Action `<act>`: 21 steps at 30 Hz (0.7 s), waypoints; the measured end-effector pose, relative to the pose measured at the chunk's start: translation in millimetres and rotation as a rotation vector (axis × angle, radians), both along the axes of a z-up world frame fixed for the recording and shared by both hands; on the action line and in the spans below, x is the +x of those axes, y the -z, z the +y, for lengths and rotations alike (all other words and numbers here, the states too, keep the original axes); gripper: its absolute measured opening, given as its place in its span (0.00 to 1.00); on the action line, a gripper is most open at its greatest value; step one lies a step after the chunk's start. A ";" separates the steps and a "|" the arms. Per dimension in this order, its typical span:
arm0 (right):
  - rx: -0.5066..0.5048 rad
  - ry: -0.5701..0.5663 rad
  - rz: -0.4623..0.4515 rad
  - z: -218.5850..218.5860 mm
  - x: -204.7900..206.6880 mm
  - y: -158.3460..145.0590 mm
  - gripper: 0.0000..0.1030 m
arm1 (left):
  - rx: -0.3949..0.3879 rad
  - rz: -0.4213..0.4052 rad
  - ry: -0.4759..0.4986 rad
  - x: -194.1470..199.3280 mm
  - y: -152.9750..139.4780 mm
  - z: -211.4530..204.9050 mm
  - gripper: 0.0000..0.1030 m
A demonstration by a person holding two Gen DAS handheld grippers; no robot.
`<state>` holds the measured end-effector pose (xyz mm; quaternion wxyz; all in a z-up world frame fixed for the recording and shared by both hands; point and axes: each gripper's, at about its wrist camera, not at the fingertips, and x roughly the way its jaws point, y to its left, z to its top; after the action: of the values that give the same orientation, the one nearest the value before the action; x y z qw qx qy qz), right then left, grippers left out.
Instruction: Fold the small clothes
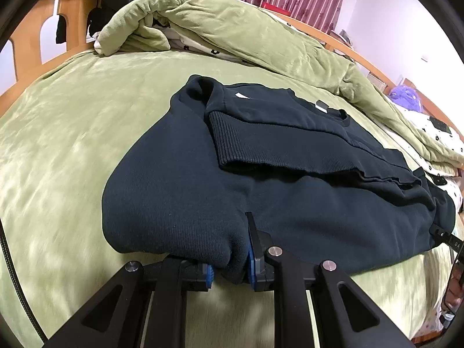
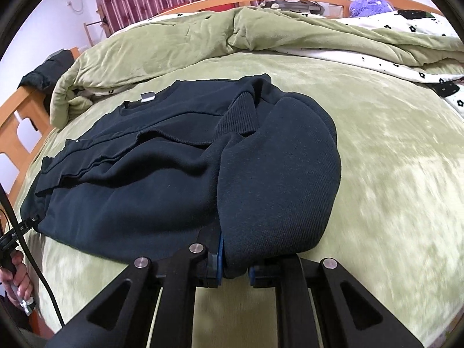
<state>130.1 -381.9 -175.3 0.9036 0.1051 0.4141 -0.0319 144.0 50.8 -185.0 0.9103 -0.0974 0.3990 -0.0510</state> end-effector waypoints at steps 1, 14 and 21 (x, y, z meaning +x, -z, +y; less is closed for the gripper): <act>0.000 -0.002 -0.002 0.6 -8.0 -0.4 0.11 | 0.002 -0.002 0.001 -7.5 -0.2 0.7 0.16; 0.029 -0.002 0.000 0.9 -76.4 -1.8 0.12 | 0.007 0.007 0.016 -59.1 -1.7 5.6 0.17; 0.015 0.008 0.017 2.0 -77.9 -2.8 0.14 | -0.020 0.036 0.014 -60.4 -1.0 12.4 0.25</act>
<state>52.2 -379.8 -172.5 0.8990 0.1135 0.4216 -0.0333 83.6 63.2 -184.0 0.9017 -0.1045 0.4153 -0.0598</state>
